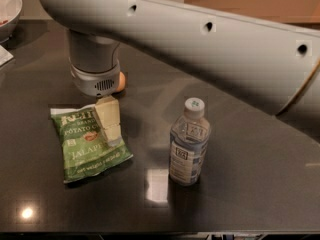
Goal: Pick green jalapeno chip bag
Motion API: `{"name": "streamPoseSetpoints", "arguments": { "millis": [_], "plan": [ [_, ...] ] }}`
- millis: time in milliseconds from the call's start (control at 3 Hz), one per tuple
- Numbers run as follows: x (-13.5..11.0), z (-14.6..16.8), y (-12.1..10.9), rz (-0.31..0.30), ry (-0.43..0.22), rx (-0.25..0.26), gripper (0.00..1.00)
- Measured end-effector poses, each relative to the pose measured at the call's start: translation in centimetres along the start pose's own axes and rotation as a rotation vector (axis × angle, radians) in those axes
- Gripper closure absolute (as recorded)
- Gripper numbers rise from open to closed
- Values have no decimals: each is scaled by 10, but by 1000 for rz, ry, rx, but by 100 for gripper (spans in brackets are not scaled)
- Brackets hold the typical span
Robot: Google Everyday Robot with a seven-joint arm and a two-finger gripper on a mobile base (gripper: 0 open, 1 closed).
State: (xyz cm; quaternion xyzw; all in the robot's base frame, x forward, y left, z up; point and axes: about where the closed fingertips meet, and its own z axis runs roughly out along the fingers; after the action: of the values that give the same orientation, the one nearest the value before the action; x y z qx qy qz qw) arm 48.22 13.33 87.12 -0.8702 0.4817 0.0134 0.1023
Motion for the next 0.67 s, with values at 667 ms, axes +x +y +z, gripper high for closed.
{"name": "streamPoseSetpoints", "arguments": {
  "millis": [667],
  "plan": [
    [-15, 29, -16, -96, 70, -49, 0]
  ]
}}
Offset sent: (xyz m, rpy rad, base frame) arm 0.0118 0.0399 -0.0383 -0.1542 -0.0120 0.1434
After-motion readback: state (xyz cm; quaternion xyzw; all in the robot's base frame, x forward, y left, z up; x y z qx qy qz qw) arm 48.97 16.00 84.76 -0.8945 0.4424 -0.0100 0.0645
